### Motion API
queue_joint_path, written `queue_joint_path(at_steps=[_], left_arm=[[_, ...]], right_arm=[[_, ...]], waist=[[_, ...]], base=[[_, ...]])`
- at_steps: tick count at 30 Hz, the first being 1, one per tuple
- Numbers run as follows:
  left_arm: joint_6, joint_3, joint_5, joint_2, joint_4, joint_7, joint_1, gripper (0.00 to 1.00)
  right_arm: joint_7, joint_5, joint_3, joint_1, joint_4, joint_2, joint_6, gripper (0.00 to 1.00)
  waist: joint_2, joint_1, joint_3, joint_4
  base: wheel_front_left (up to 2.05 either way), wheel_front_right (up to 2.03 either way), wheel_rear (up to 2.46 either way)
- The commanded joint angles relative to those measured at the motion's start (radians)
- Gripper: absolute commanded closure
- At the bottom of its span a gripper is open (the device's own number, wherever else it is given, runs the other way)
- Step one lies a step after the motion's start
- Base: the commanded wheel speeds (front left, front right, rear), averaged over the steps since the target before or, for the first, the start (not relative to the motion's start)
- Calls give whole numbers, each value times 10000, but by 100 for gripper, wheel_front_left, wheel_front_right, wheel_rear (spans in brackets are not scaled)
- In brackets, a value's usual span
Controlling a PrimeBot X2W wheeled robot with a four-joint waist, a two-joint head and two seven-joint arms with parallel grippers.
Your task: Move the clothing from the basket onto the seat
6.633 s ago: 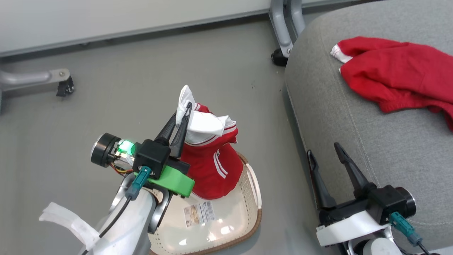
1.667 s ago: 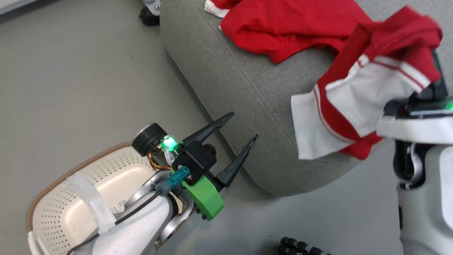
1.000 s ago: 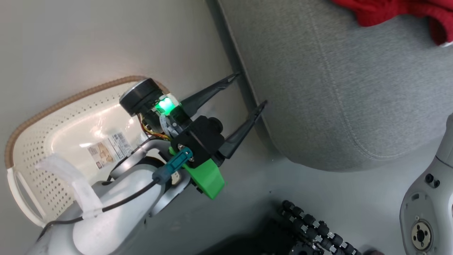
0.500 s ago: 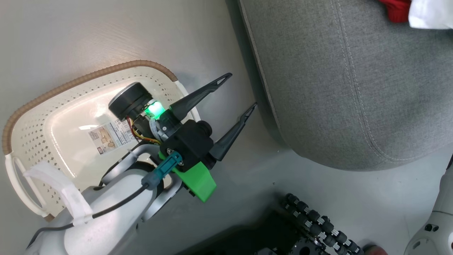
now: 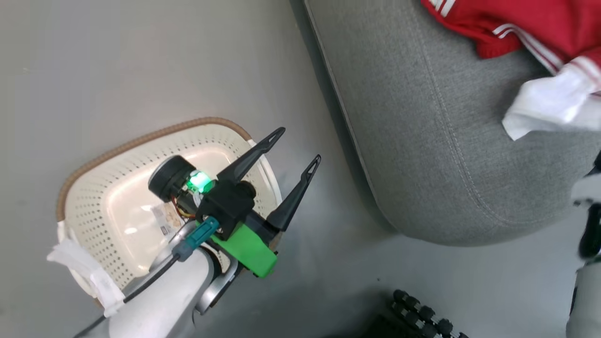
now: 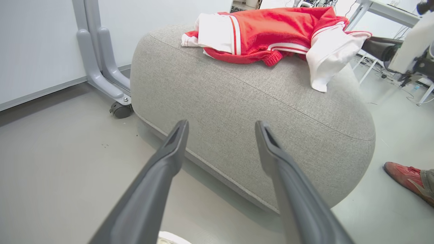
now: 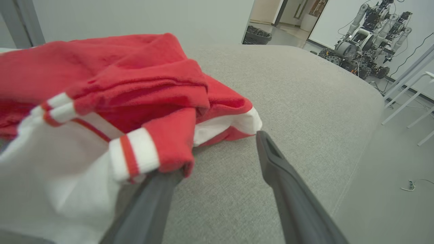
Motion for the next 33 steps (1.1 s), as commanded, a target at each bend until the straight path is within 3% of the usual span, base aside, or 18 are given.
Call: queue_joint_path(at_steps=[1, 11, 16, 21, 27, 33], left_arm=[[106, 69, -217, -128, 244, -259, 287, 0], [569, 825, -1060, -1187, 1852, -1245, 1628, 0], [716, 1940, -1283, -1655, 2123, -1281, 2729, 0], [694, 3424, -899, -1914, 1824, -1285, 3916, 0], [270, 5289, -21, -2283, 1158, -1276, 5242, 0], [-450, 6936, 986, -2894, -123, -1275, 6310, 0]], right_arm=[[-34, 162, 225, 448, 48, -45, -18, 0], [-34, 737, 2875, 2499, 117, -46, -18, 0], [-34, 592, 4267, 3063, 9, -19, -18, 0], [-34, 540, 5442, 3452, -395, -33, -18, 0], [-34, 803, 6256, 3938, -1384, -39, -18, 0], [-34, 595, 6651, 4625, -2581, -30, -18, 0]], waist=[[0, 0, -1433, 639], [0, 0, -3878, 2498], [0, 0, -5056, 3461], [0, 0, -5800, 3996], [0, 0, -6466, 4118], [0, 0, -6767, 4033]], base=[[0, 0, 0], [0, 0, 0], [0, 0, 0], [0, 0, 0], [0, 0, 0], [0, 0, 0]])
